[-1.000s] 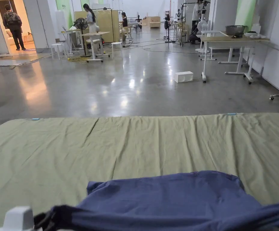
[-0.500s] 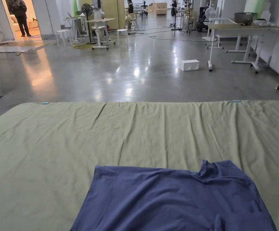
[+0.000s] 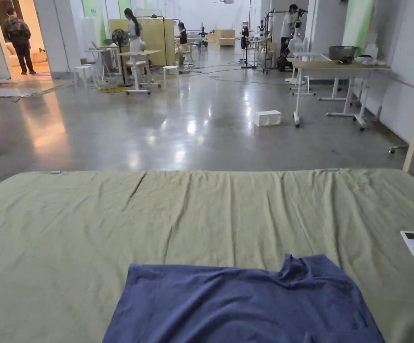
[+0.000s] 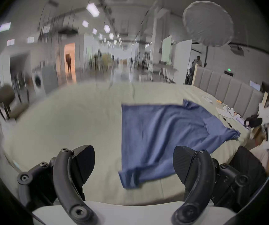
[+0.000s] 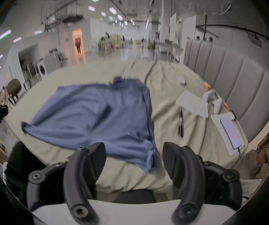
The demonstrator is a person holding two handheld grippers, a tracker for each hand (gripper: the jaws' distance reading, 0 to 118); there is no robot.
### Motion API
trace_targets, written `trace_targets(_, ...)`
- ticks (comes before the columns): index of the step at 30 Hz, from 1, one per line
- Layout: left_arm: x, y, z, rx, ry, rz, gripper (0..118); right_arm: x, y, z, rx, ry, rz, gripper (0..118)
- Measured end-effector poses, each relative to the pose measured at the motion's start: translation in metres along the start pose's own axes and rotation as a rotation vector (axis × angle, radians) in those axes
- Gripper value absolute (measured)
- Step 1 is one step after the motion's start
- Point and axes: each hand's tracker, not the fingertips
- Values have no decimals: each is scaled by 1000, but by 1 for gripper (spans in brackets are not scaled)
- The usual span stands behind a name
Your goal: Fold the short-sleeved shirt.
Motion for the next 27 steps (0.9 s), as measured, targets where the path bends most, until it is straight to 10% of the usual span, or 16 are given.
trace_targets(10, 87, 72, 72, 305, 71, 30, 97, -69, 41, 78, 462, -40, 102, 86)
trace_targets(13, 96, 63, 78, 360, 61, 46, 69, -76, 42, 78, 464, -23, 27, 84)
trace_targets(18, 99, 65, 86, 334, 84, 55, 6, -77, 36, 84, 470, 56, -53, 9)
trace_targets(27, 99, 64, 97, 320, 56, 22, 0, -75, 38, 89, 461, 24, -5, 0)
